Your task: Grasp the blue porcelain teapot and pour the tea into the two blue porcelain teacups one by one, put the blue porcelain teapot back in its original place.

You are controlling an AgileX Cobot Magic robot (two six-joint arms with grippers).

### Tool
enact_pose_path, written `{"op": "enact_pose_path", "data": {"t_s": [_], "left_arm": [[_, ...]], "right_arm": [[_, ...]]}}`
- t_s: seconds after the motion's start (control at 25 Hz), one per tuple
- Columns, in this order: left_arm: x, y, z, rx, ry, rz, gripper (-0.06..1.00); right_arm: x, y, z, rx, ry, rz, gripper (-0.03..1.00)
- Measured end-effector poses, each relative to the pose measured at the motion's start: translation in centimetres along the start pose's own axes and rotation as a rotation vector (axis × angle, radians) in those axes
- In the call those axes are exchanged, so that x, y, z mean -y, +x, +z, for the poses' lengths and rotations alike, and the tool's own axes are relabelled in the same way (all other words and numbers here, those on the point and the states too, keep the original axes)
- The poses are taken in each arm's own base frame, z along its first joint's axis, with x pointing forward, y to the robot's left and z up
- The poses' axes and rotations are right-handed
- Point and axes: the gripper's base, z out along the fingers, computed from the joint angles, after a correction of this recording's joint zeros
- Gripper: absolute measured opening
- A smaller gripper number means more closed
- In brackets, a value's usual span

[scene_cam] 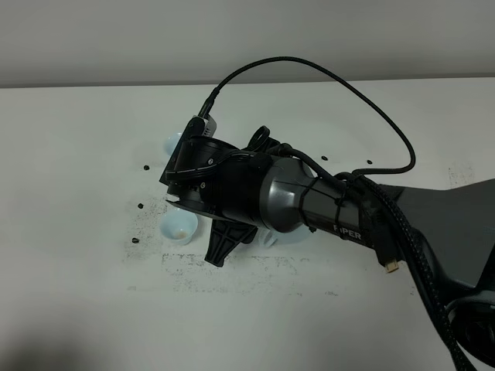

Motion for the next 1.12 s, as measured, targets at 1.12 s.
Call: {"op": "enact_pose_path", "data": {"t_s": [1.12], "left_arm": [[0.0,0.0,0.0,0.0,0.0,0.0,0.75]], "right_arm": [[-0.5,-0.6,-0.8,0.065,0.006,0.026,0.45]]}}
